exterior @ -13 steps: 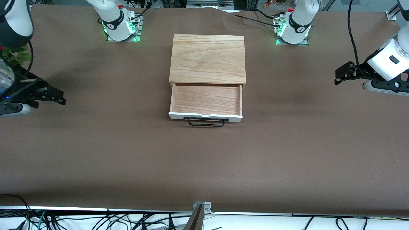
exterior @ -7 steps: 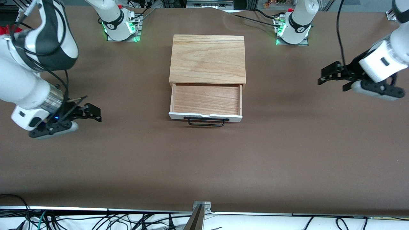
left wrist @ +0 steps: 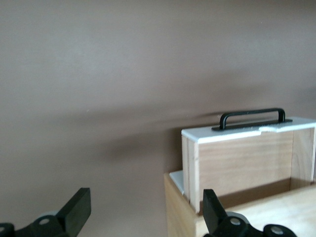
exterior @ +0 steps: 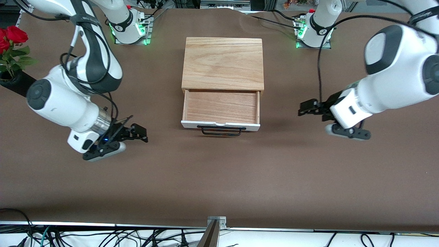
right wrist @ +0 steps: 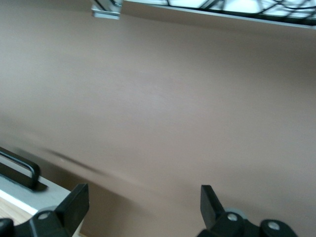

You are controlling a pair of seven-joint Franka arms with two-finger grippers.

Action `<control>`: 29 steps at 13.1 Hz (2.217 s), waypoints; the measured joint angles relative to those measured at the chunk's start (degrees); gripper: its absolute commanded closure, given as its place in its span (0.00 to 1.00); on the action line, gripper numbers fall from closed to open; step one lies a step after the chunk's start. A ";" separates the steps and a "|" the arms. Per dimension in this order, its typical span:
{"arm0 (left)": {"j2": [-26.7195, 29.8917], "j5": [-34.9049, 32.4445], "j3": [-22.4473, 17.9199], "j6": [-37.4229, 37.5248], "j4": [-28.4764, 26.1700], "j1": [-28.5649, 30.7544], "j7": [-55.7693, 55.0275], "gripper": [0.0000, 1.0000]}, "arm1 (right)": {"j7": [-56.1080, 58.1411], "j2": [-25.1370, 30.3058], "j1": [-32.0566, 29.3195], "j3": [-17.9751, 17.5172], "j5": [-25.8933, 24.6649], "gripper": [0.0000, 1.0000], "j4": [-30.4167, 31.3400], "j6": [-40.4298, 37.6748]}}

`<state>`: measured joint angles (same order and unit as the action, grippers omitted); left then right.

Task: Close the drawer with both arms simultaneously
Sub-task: 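Move the right gripper while the left gripper approaches the drawer front, then place the right gripper while the left gripper contacts the drawer front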

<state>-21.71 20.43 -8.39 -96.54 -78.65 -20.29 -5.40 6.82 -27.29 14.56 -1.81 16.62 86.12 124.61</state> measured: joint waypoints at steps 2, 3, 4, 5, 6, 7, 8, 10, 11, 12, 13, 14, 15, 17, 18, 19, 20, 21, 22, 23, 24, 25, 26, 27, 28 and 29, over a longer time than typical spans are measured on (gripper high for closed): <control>-2.37 0.14 0.15 -2.46 0.33 -0.77 -0.63 0.00 | -0.11 -2.03 2.30 -0.06 0.80 0.00 0.00 3.71; -3.45 0.16 0.16 -3.09 0.40 -0.98 -0.66 0.00 | -0.18 -3.09 3.25 -0.09 0.96 0.00 -0.01 5.22; -4.37 0.18 0.16 -3.44 0.46 -1.17 -0.66 0.00 | -0.19 -4.06 4.08 -0.14 1.59 0.00 -0.01 6.36; -5.09 0.19 0.16 -3.78 0.54 -1.31 -0.70 0.00 | -0.20 -4.94 4.92 -0.15 3.01 0.00 -0.02 7.18; -5.74 0.34 0.16 -4.48 0.57 -1.42 -0.72 0.00 | -0.20 -5.72 5.68 -0.17 4.55 0.00 -0.02 7.66; -6.40 1.19 0.16 -5.51 0.59 -1.51 -0.74 0.00 | -0.20 -6.42 6.41 -0.17 5.61 0.00 -0.03 8.20; -7.13 2.43 0.16 -6.60 0.59 -1.60 -0.74 0.00 | -0.20 -6.99 7.05 -0.18 5.95 0.00 -0.03 9.01; -8.60 4.02 0.18 -8.09 0.61 -1.87 -0.74 0.00 | -0.21 -7.94 8.14 -0.18 6.14 0.00 -0.04 10.18; -9.29 5.20 0.18 -8.38 0.63 -2.12 -0.74 0.00 | -0.22 -8.36 8.58 -0.18 6.18 0.00 -0.04 10.50; -10.08 6.15 0.19 -8.96 0.63 -2.52 -0.74 0.00 | -0.22 -8.73 9.02 -0.19 6.20 0.00 -0.04 10.68; -10.86 6.62 0.22 -10.21 0.63 -3.11 -0.74 0.00 | -0.22 -9.08 9.49 -0.19 6.21 0.00 -0.04 10.84; -11.65 6.70 0.28 -11.60 0.63 -3.84 -0.75 0.00 | -0.23 -9.41 9.98 -0.20 6.21 0.00 -0.04 10.88; -12.32 6.72 0.35 -12.42 0.63 -4.68 -0.75 0.00 | -0.25 -9.69 10.44 -0.20 6.22 0.00 -0.04 10.93; -13.59 6.85 0.39 -13.80 0.63 -6.84 -1.02 0.00 | -0.27 -10.07 11.13 -0.21 6.23 0.00 -0.04 10.95; -14.14 7.31 0.40 -15.14 0.63 -7.73 -1.39 0.00 | -0.27 -10.20 11.39 -0.23 6.24 0.00 -0.04 10.88; -14.61 7.90 0.40 -16.83 0.63 -8.33 -2.08 0.00 | -0.27 -10.35 11.77 -0.24 6.24 0.00 -0.04 10.76; -14.99 8.00 0.39 -18.14 0.64 -8.57 -2.48 0.00 | -0.50 -10.53 12.26 -0.25 6.30 0.00 -0.03 10.42; -15.40 8.01 0.34 -19.00 0.64 -8.56 -2.74 0.00 | -1.53 -10.67 12.76 -0.26 6.36 0.00 -0.02 9.49; -15.86 8.33 0.25 -19.80 0.64 -8.47 -2.84 0.00 | -2.77 -10.69 13.19 -0.26 6.36 0.00 -0.02 8.29; -16.31 10.01 0.13 -20.45 0.64 -8.40 -2.86 0.00 | -3.63 -10.68 13.50 -0.26 6.36 0.00 -0.08 6.96; -16.73 12.50 0.05 -20.57 0.63 -8.38 -2.86 0.00 | -4.24 -10.67 13.56 -0.16 6.36 0.00 -0.27 6.27; -17.20 14.46 0.03 -20.56 0.60 -8.39 -2.86 0.00 | -4.41 -10.68 13.50 -0.03 6.36 0.00 -0.54 5.09; -17.63 15.37 0.07 -20.51 0.55 -8.41 -2.86 0.00 | -4.60 -10.68 13.46 0.08 6.37 0.00 -0.79 4.25; -17.91 15.65 0.25 -20.46 0.54 -8.44 -2.86 0.00 | -4.80 -10.68 13.46 0.13 6.39 0.00 -0.90 3.86; -18.07 15.66 0.55 -20.41 0.50 -8.46 -2.88 0.00 | -4.96 -10.70 13.46 0.17 6.40 0.00 -1.00 3.55; -18.18 15.66 0.82 -20.30 0.39 -8.48 -2.95 0.00 | -5.02 -10.71 13.46 0.21 6.42 0.00 -1.11 3.25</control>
<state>-39.89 36.09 -7.56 -116.83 -78.25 -28.77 -8.35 1.80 -38.00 28.01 -1.60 23.04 85.01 127.86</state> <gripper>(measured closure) 0.000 0.000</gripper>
